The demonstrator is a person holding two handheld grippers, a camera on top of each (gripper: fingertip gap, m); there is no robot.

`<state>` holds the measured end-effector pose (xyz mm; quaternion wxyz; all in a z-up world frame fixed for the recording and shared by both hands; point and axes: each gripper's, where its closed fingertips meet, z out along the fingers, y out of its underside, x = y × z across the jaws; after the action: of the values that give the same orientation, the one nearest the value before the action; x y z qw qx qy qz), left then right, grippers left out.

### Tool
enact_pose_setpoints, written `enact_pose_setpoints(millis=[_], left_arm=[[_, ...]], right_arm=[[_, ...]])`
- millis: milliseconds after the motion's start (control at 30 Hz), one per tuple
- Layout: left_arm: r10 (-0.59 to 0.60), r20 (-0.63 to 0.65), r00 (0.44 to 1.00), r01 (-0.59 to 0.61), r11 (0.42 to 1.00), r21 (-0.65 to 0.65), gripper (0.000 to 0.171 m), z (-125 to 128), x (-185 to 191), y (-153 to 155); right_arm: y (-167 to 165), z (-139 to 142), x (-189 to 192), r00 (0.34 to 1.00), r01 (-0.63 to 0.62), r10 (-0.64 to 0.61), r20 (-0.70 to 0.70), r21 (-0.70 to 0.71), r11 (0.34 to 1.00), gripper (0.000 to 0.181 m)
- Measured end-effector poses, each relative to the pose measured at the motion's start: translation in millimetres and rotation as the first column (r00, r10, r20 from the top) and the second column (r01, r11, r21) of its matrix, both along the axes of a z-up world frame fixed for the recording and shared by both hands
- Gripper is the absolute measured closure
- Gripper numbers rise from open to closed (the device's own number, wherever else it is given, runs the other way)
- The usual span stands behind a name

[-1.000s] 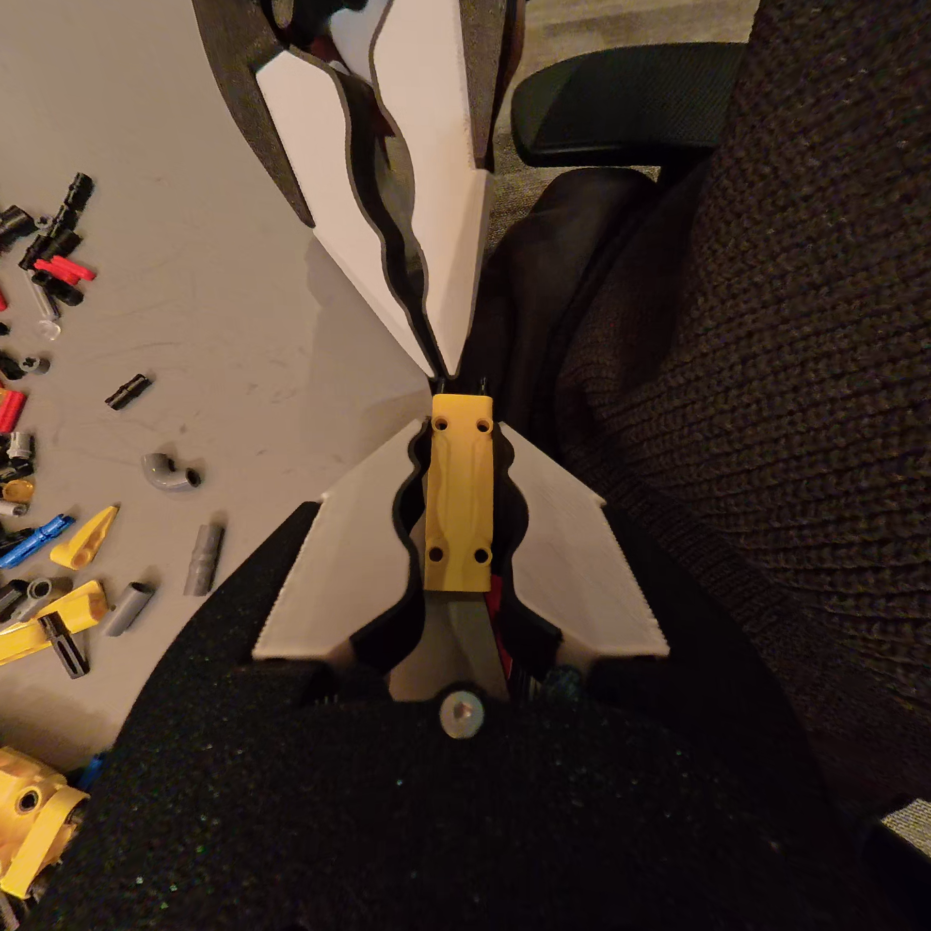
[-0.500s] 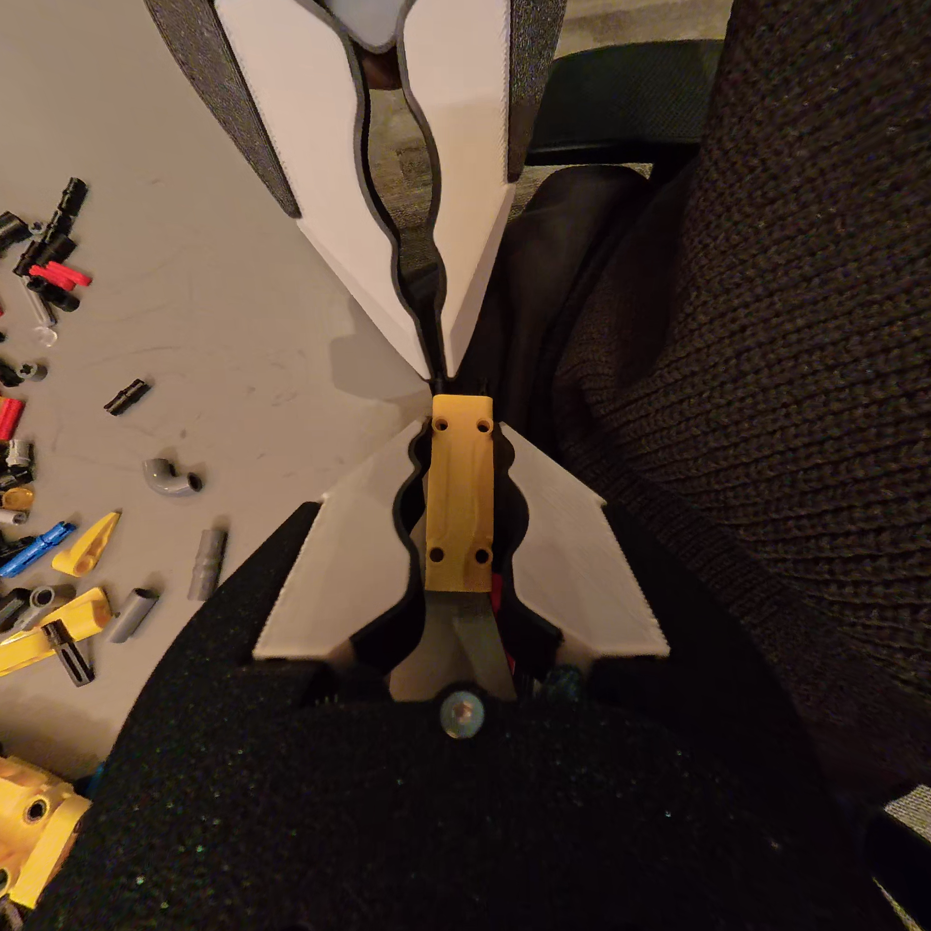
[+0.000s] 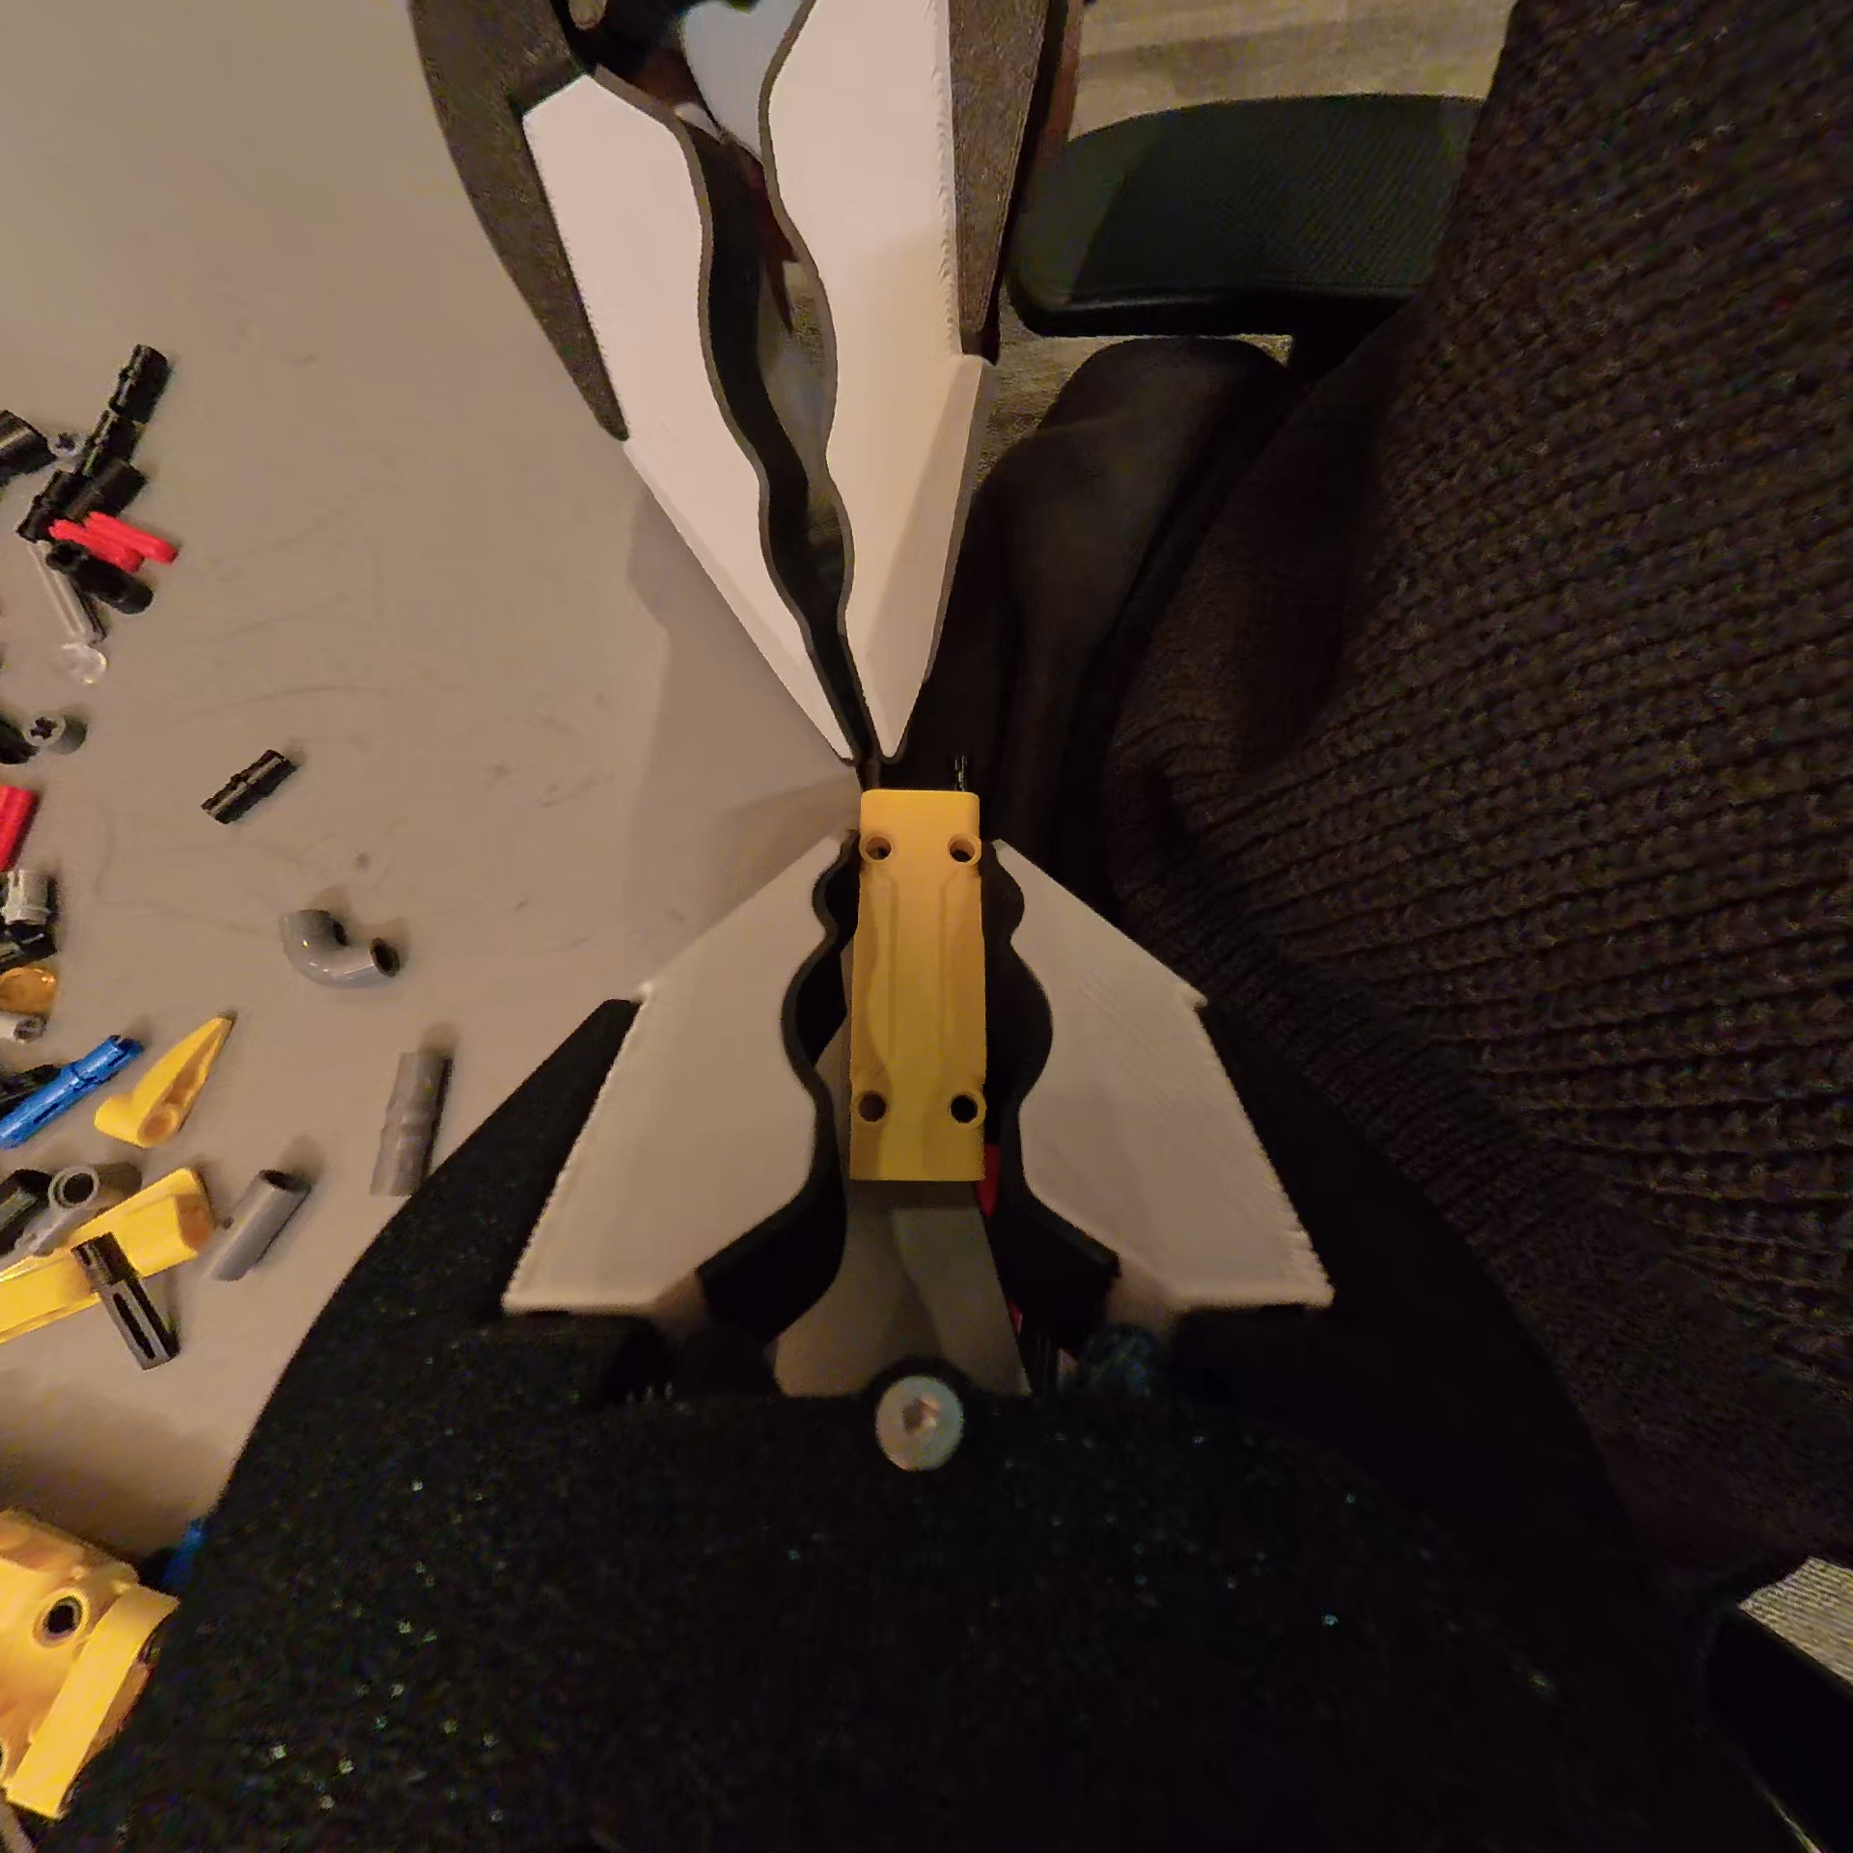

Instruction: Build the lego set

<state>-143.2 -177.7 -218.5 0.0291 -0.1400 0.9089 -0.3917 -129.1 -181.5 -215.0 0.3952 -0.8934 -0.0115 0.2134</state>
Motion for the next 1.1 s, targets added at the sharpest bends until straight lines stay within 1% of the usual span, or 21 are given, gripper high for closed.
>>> enact_pose_setpoints(millis=[67,133,267,333,467,567,600,633,733,833,867,967,1033,1100], left_arm=[[0.001,-0.002,1.0,-0.001,1.0,-0.001,0.148,0.0,0.0,0.0],[0.001,-0.006,1.0,-0.001,1.0,-0.002,0.148,0.1,0.1,0.1],[0.001,-0.011,1.0,-0.001,1.0,-0.004,0.148,0.1,0.1,0.1],[0.001,-0.013,1.0,-0.001,1.0,-0.003,0.148,-0.1,0.1,0.0],[0.001,-0.01,1.0,-0.001,1.0,-0.003,0.148,0.0,0.0,-0.1],[0.0,-0.01,1.0,0.0,1.0,-0.002,0.149,-0.1,-0.1,0.0],[0.0,-0.011,1.0,0.0,1.0,-0.002,0.149,0.0,-0.2,0.1],[0.0,-0.011,1.0,0.0,1.0,-0.002,0.149,0.0,-0.1,0.0],[0.0,-0.007,1.0,0.0,1.0,-0.001,0.149,0.0,-0.1,0.1],[0.001,-0.012,1.0,-0.001,1.0,-0.003,0.148,0.1,-0.2,0.1],[0.0,-0.016,1.0,-0.001,1.0,-0.004,0.148,0.2,-0.2,0.1],[0.0,-0.019,1.0,0.0,1.0,-0.006,0.148,0.3,-0.2,0.1],[0.0,-0.016,1.0,0.0,1.0,-0.005,0.148,0.4,-0.2,0.1],[0.0,-0.011,1.0,0.0,1.0,-0.003,0.148,0.3,-0.4,0.0]], right_arm=[[-0.2,-0.3,-0.2,0.999,0.036,-0.035,-0.014,0.033,0.999,0.18],[-0.7,-1.4,-0.7,0.998,0.062,-0.063,0.007,0.07,0.996,0.18],[-0.8,-2.2,-0.7,0.98,0.061,-0.088,0.177,0.156,0.986,0.18],[-0.8,-1.0,-0.6,0.969,0.043,-0.087,0.232,0.187,0.981,0.18],[-0.6,-1.5,-0.8,0.937,-0.047,-0.015,0.348,0.17,0.984,0.18],[-0.5,-1.9,-0.5,0.846,-0.169,0.075,0.528,0.132,0.977,0.18],[-0.2,-2.0,-0.4,0.822,-0.197,0.099,0.561,0.117,0.973,0.18],[-0.2,-2.1,-0.3,0.814,-0.214,0.115,0.57,0.109,0.971,0.181],[-0.2,-2.2,-0.3,0.818,-0.234,0.14,0.558,0.101,0.967,0.181],[-0.5,-2.8,0.0,0.793,-0.247,0.174,0.584,0.048,0.968,0.181],[-0.6,-3.2,0.2,0.802,-0.236,0.181,0.57,0.025,0.971,0.181],[-1.2,-2.9,-0.3,0.869,-0.189,0.183,0.46,-0.034,0.981,0.181],[-1.5,-2.7,-1.1,0.927,-0.151,0.162,0.339,-0.059,0.987,0.181],[-1.9,-2.1,-1.9,0.974,-0.118,0.132,0.186,-0.085,0.989,0.181]])
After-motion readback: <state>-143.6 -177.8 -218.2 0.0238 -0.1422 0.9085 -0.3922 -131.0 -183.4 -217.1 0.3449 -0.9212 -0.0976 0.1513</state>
